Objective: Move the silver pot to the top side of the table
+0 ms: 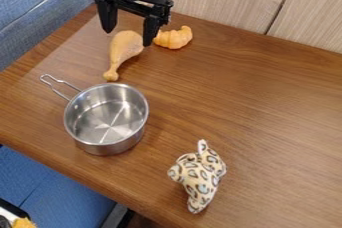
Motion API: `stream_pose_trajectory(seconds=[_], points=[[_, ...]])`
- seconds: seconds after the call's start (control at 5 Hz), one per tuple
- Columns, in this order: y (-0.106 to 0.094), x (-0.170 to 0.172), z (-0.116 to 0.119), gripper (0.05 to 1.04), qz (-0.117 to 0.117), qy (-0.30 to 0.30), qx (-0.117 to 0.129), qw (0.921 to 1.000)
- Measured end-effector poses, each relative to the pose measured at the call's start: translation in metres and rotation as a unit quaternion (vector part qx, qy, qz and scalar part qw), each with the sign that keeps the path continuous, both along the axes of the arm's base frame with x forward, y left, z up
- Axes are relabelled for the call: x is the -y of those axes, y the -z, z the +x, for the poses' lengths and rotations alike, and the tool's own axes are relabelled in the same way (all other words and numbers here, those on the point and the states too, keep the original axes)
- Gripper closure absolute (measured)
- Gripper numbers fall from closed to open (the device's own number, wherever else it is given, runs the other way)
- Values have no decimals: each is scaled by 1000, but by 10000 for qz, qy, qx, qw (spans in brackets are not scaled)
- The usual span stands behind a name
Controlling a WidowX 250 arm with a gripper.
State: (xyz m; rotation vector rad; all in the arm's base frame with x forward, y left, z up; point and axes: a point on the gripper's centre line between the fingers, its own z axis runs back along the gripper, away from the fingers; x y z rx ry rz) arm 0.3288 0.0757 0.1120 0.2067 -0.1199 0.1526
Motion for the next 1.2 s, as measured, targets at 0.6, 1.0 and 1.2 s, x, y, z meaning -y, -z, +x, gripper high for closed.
stream_pose_trajectory(seconds=[0.6,1.0,1.2], points=[[22,-10,-17,83,-415,-333,-340,9980],[-12,-9,-66,83,-446,-684,-56,9966],[-21,-4,-98,83,-490,-631,-31,9968]])
